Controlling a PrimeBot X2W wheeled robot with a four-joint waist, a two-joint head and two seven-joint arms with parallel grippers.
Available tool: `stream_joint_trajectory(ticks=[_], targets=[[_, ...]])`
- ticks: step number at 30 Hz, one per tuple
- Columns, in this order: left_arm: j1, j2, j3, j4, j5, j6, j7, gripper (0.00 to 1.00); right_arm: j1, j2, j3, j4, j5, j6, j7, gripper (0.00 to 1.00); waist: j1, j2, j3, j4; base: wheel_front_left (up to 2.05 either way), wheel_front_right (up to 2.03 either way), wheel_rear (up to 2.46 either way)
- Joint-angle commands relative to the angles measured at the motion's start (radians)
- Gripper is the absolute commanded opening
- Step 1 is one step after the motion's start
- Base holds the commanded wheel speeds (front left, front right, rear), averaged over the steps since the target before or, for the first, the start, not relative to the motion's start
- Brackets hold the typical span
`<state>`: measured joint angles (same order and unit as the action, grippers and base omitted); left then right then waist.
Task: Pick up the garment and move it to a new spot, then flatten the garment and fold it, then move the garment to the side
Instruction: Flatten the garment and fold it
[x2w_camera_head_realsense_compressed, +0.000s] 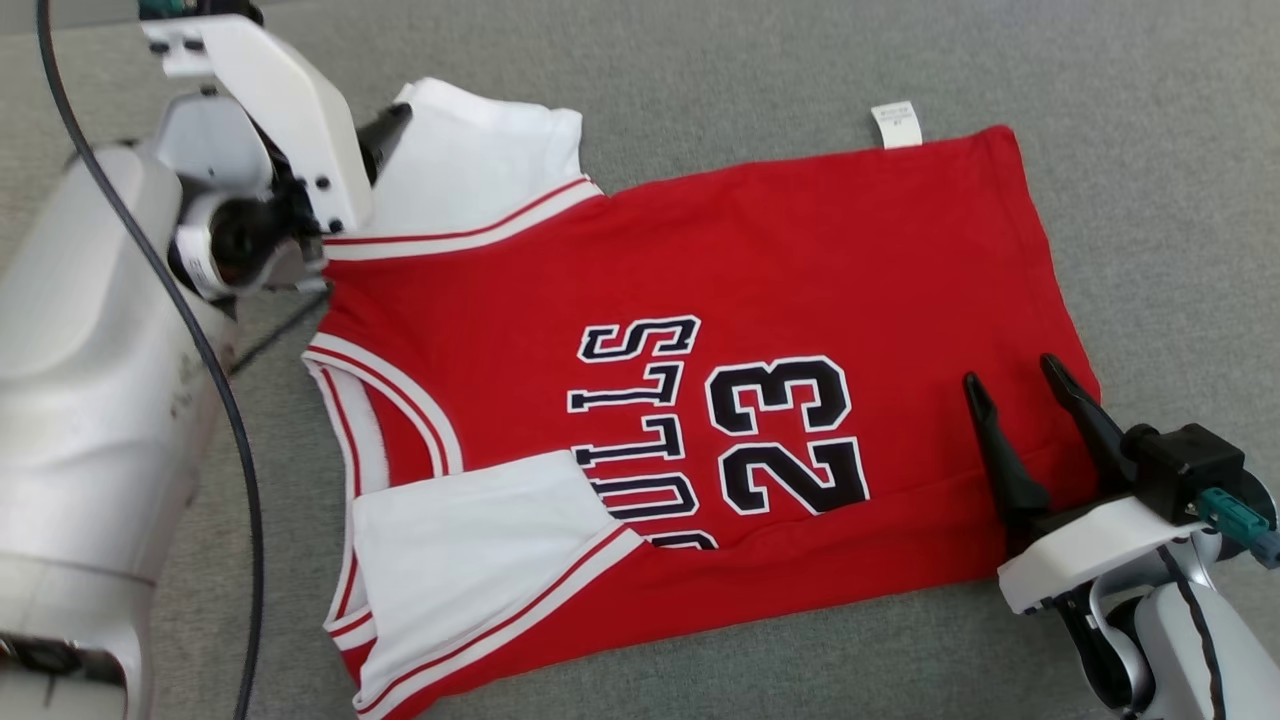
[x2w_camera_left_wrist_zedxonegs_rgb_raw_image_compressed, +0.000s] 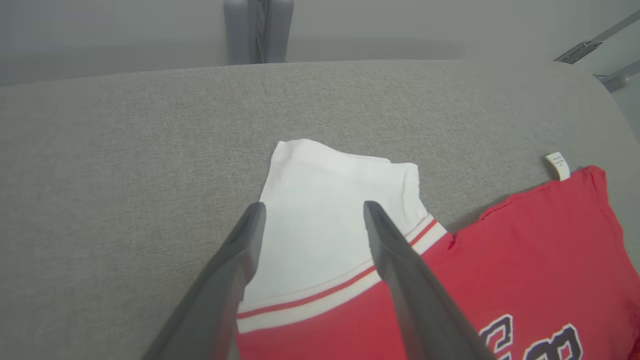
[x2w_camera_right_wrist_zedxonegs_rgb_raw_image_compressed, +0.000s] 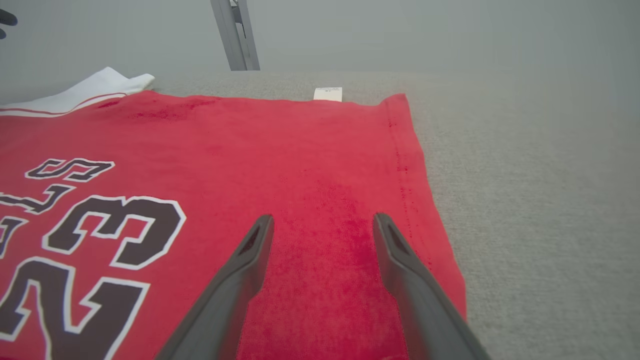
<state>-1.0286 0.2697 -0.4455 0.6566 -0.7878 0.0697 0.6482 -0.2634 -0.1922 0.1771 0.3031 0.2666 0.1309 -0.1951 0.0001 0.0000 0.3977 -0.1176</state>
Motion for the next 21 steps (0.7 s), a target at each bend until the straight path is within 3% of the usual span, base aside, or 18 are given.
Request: stream_joint_trajectory(ticks=[1, 10, 21], targets=[[-0.037, 0.007, -0.004, 0.021, 0.006, -0.007, 0.016, 1.00, -0.014, 0.002, 0.004, 0.005, 0.008, 0.000, -0.011, 1.00, -0.0001, 0.0000, 0.047, -0.023, 0.00, 0.00, 0.00], [-0.206, 0.013, -0.045, 0.186, 0.040, -0.046, 0.075, 1.00, -0.067, 0.010, 0.042, 0.053, 0.026, 0.000, -0.040, 1.00, -0.0001, 0.0000, 0.125, -0.072, 0.00, 0.00, 0.00], [-0.292, 0.035, -0.088, 0.296, 0.099, -0.072, 0.026, 1.00, -0.095, 0.012, 0.061, 0.081, 0.043, -0.002, -0.056, 1.00, -0.0001, 0.0000, 0.161, -0.115, 0.00, 0.00, 0.00]])
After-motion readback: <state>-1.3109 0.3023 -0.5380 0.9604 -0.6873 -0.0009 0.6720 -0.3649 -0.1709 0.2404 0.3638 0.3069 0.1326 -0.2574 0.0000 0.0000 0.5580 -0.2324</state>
